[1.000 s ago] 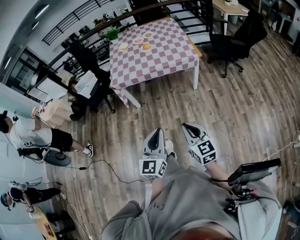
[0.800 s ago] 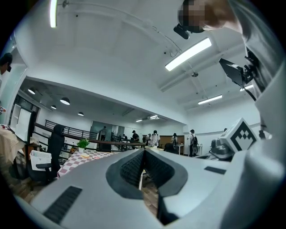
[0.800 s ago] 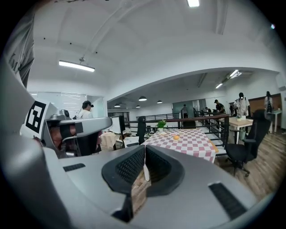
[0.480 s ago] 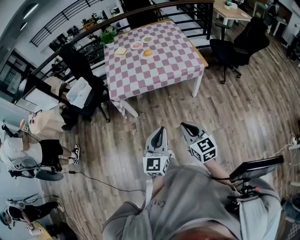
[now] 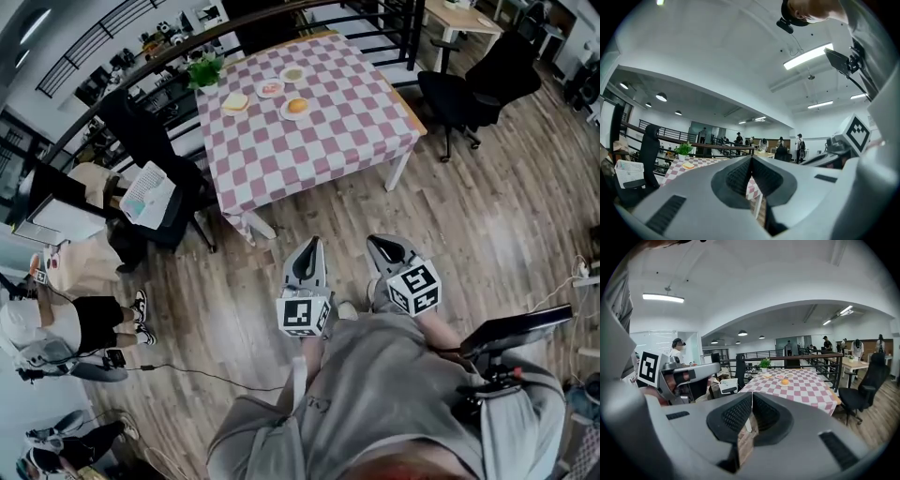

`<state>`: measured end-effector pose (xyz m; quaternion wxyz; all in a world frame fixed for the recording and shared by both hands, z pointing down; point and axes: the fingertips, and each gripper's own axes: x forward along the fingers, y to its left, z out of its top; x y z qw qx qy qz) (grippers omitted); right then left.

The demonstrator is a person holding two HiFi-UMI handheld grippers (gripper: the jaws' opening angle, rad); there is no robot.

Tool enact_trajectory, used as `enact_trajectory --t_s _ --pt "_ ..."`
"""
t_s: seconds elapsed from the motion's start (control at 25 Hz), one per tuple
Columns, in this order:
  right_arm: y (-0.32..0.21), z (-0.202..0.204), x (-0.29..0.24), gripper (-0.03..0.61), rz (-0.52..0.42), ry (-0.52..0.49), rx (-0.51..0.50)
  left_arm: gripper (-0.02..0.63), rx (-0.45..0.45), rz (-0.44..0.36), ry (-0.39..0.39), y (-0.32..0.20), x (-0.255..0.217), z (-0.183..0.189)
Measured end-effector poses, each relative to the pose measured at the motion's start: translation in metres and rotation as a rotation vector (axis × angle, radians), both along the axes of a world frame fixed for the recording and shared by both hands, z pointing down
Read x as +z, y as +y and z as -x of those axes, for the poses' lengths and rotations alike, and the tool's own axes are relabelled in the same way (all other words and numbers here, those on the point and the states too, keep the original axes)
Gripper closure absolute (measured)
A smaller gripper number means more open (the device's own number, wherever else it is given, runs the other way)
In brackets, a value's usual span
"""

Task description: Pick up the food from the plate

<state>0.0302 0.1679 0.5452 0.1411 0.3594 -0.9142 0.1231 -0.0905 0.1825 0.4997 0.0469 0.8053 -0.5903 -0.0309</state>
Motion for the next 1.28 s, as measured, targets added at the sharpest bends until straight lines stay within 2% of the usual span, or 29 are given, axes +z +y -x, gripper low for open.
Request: enact_trajectory --t_s 0.16,0.44,0.6,0.84,0.96,1.08,1.16,1.28 --pt "-0.037 0.023 0.007 0.561 0.035 -0.04 -0.008 0.606 -0.01 0.015 0.01 -0.026 0.01 0.017" --pt "-0.133 0.074 0.015 0.561 0.024 -0.053 -0.08 0.606 -0.069 0.023 0.045 -0.097 0.015 0.046" --pt "-0.205 0.101 0.008 0.561 0.001 -0.073 -0.137 0.606 -0.091 0.022 0.02 -0.164 0.012 0.063" --pt "-0.305 0.119 -0.002 0.561 -0.04 -0.075 -0.222 0.604 -0.138 0.029 0.02 -0.277 0.0 0.088" --pt "-0.345 0.125 0.003 0.56 -0.04 -0.076 -0.267 0.606 -0.149 0.032 0.011 -0.322 -0.004 0.092" --pt "-0.383 0.13 0.002 0.558 -0.078 -0.08 -0.287 0.605 -0.144 0.024 0.0 -0.361 -0.006 0.091" --pt "-0.406 0.135 -0.002 0.535 -0.1 -0.089 -0.3 0.606 -0.13 0.017 -0.006 -0.382 -0.01 0.089" --pt "-0.422 0.143 -0.013 0.442 -0.14 -0.103 -0.317 0.606 -0.106 -0.003 -0.01 -0.395 -0.018 0.087"
